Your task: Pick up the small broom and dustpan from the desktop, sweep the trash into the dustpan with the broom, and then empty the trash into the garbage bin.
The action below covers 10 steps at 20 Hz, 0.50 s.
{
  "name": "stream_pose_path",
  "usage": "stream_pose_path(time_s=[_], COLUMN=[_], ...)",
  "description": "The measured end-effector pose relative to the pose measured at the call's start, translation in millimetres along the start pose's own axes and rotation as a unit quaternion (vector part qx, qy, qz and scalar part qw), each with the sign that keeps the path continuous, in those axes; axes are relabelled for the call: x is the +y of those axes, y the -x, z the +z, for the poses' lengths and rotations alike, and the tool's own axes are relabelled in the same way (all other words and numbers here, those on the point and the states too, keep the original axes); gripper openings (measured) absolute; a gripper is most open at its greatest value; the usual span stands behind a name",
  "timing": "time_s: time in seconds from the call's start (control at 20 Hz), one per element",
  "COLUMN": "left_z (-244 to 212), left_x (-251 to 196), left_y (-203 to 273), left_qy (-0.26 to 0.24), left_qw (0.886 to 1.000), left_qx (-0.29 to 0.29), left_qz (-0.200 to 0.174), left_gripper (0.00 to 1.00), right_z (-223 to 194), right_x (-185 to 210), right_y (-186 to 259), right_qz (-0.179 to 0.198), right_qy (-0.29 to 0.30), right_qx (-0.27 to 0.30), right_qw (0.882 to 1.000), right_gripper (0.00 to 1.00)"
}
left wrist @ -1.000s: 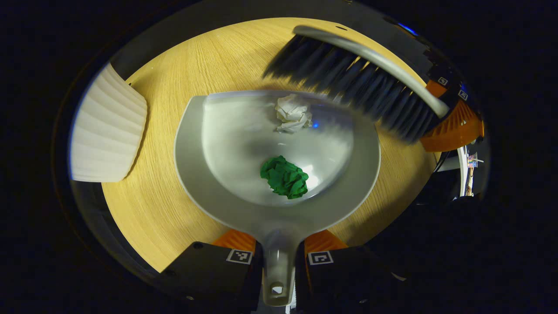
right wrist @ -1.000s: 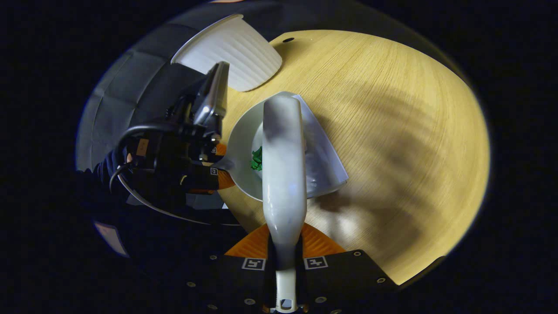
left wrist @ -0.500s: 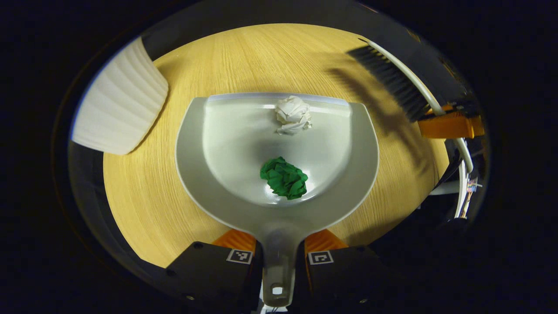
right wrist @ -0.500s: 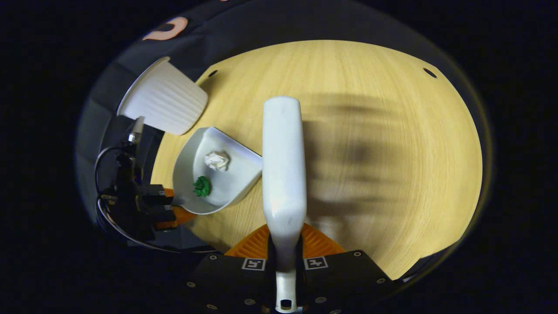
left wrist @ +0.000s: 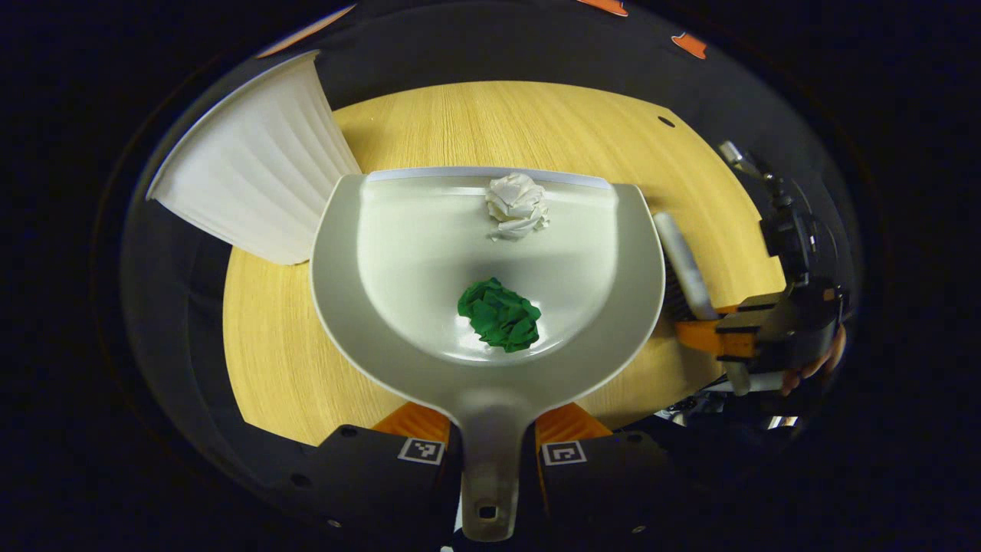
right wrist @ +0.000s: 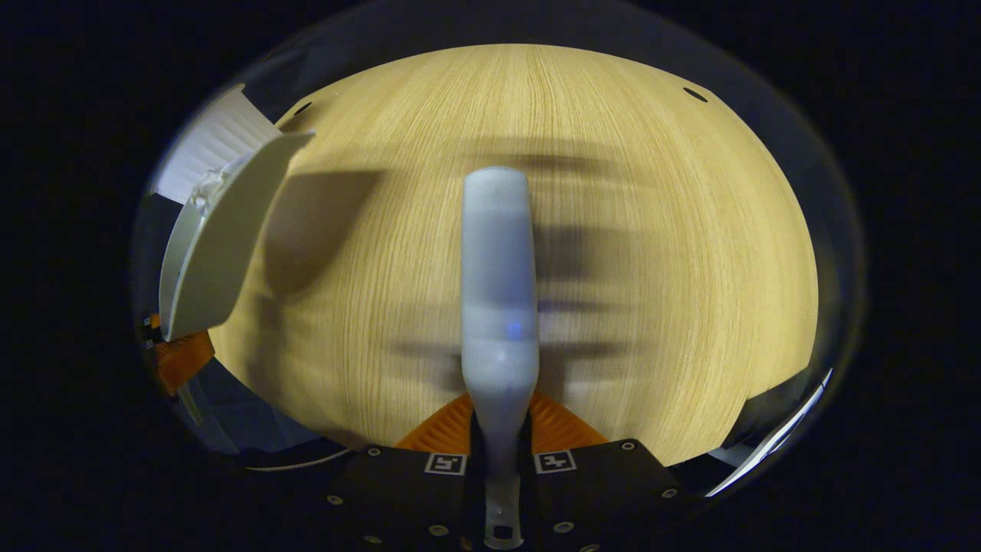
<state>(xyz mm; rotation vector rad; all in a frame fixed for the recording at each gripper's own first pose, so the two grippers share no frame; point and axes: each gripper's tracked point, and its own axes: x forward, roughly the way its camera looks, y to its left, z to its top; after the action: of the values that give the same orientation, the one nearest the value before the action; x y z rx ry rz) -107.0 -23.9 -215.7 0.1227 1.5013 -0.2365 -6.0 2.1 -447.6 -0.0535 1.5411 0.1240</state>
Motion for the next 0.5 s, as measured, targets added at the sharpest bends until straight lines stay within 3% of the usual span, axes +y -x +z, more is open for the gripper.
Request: stream_pose_path(time_s=[0.2,0.35,0.5], left_z=[11.4,11.4,21.3], left_x=[9.2,5.0,5.0], left_y=[50.7,53.3,86.1], left_qy=[-0.001,-0.002,0.0], left_qw=[1.0,1.0,0.999], left_qx=[-0.022,-0.029,-0.038], left_qz=[-0.001,-0.001,0.001], left_gripper=[0.32,0.31,0.32], right_z=[22.3,43.4,70.3], right_x=[17.8,28.0,36.3], right_y=[1.3,3.8,7.9], right_qz=[-0.001,0.004,0.007], right_qy=[0.014,0.025,0.037], right_qx=[-0.003,-0.004,-0.005], right_qw=[1.0,1.0,0.999], right_gripper=[0.17,0.17,0.17])
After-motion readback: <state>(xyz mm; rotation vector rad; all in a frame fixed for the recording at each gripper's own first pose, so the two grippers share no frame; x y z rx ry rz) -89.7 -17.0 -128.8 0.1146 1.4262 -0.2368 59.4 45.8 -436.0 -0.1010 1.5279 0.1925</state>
